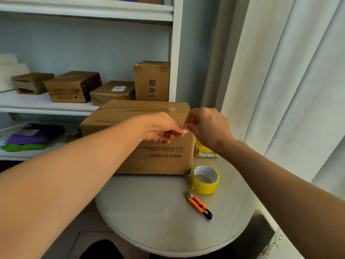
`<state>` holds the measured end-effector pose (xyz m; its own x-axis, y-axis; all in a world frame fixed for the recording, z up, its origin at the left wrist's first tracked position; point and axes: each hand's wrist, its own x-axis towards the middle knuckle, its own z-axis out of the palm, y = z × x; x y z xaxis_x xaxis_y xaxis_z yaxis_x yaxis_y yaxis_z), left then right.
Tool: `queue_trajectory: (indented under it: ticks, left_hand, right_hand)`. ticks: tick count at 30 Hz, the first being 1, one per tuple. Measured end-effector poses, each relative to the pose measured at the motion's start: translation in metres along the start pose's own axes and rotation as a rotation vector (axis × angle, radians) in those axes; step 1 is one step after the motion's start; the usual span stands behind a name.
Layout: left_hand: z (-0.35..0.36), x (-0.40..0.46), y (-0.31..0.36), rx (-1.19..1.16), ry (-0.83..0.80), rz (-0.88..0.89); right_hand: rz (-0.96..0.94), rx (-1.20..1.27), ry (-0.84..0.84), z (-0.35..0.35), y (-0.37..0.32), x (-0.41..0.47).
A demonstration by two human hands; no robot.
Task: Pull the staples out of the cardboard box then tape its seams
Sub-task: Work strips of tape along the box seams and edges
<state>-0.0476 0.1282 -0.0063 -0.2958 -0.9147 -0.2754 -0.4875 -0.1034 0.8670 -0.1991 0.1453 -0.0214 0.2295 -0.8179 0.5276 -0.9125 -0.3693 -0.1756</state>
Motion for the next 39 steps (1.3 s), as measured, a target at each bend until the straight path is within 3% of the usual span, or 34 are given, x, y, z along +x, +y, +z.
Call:
queue_trajectory:
  ticks: [7,12,17,29,39]
  left_hand:
    - [-0.023,-0.001,0.035,0.253,-0.004,0.017]
    - [-0.025,0.012,0.05,0.395,0.154,0.138]
    - [-0.028,0.035,0.051,0.446,0.162,0.15]
    - [-0.024,0.07,0.056,0.754,-0.062,0.103]
    - [-0.019,0.088,0.05,0.704,-0.086,0.029]
  right_hand:
    - [0.038,0.162,0.119,-0.009,0.001,0.01]
    - [0.305,0.46,0.125,-0.011,0.007,0.034]
    - [0.489,0.629,0.075,0.001,0.016,0.044]
    - [0.666,0.651,-0.052,0.027,0.036,0.043]
    - [0.741,0.64,-0.154,0.031,0.041,0.048]
